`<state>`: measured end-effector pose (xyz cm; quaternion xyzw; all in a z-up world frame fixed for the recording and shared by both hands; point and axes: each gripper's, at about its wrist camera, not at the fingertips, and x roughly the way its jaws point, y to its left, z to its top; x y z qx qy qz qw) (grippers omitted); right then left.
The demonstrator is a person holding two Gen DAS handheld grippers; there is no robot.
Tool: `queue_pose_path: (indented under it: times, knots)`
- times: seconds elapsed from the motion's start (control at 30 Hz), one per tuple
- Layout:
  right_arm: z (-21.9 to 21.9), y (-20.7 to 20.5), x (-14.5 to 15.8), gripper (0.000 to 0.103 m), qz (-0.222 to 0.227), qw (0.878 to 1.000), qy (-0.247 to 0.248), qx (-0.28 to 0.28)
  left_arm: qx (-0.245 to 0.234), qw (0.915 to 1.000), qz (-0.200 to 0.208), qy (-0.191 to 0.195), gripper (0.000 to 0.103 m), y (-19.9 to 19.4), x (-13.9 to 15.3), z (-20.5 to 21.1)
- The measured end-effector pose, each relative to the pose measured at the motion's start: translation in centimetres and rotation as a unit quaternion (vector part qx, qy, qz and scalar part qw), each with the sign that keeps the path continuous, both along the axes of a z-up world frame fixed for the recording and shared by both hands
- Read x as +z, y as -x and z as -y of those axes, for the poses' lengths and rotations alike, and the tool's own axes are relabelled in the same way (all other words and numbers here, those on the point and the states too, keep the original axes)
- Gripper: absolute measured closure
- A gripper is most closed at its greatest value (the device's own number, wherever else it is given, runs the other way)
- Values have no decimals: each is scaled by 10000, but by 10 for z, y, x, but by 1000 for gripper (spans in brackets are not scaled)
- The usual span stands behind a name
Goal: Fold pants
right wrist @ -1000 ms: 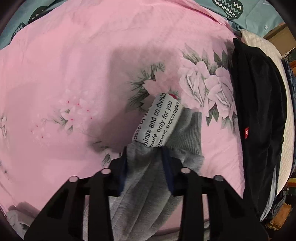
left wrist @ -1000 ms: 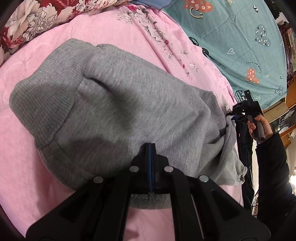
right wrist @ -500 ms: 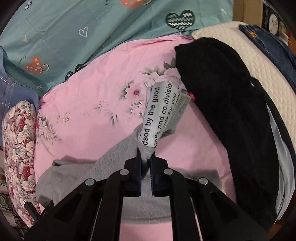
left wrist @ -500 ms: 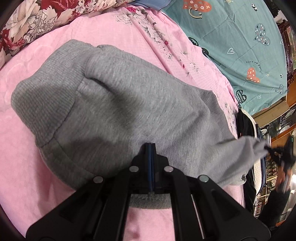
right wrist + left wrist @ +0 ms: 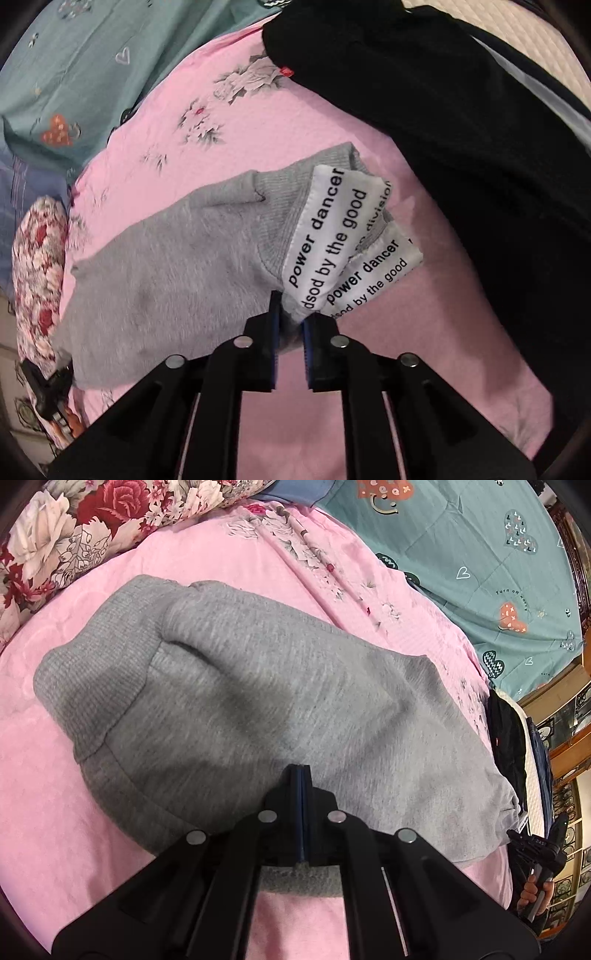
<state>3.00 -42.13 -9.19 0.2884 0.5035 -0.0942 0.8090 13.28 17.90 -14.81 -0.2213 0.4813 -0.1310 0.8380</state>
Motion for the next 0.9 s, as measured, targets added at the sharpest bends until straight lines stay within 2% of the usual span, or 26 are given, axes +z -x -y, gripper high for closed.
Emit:
queue_pose_path:
  times: [0.03,0.07,0.1,0.13,0.2,0.27,0.33,0.37,0.4,0.43,0.47,0.5,0.57,0.6,0.7,0.77,0.9]
  knots:
    - [0,2,3,86,-35,10000,5,35,3,10000,-4,14,100,0,0,-1]
    - [-2,5,11,77,-73,9998,166,11,5,10000,-9,29,100,0,-1,-1]
    - [-2,10,20,74,-98,9988,475,-61,6,10000,-13,40,100,0,-1,-2]
    - [-4,14,31,74,-20,9964,835,-138,0,10000,-16,43,100,0,-1,-2]
    - [-7,20,50,74,231,9921,1224,-175,-8,10000,-20,36,100,-1,-1,-2]
    - [-12,16,60,74,513,9905,1273,-50,19,10000,-28,73,100,0,-1,-3]
    - [-15,-2,53,74,480,9890,1396,72,80,9999,-1,62,100,3,2,-3]
    - [-12,-8,46,74,341,9897,1392,62,110,9999,39,-57,100,6,6,-1]
    - [-7,-17,29,74,7,9919,1273,29,95,9997,101,-214,98,10,11,4]
    - [-1,-24,10,74,-408,9929,1118,9,67,9993,156,-332,88,14,16,9]
    - [1,-25,0,73,-543,9929,1060,-49,1,9988,249,-415,81,18,25,15]
    - [0,-25,3,74,-490,9923,1139,-70,-61,9983,363,-445,68,23,33,21]
    - [-19,-29,24,74,-419,9855,1636,135,-289,9964,694,-405,65,31,53,36]
    - [-29,-31,37,73,-231,9849,1698,261,-436,9951,809,-377,62,33,60,45]
    - [-77,-52,75,73,501,9818,1432,1141,-844,9900,1010,-503,50,28,70,78]
    - [-119,-76,86,73,840,9695,1261,1925,-1081,9877,952,-606,50,20,61,96]
    - [-220,-135,80,73,1220,9236,1184,3435,-1231,9901,430,-515,52,6,25,109]
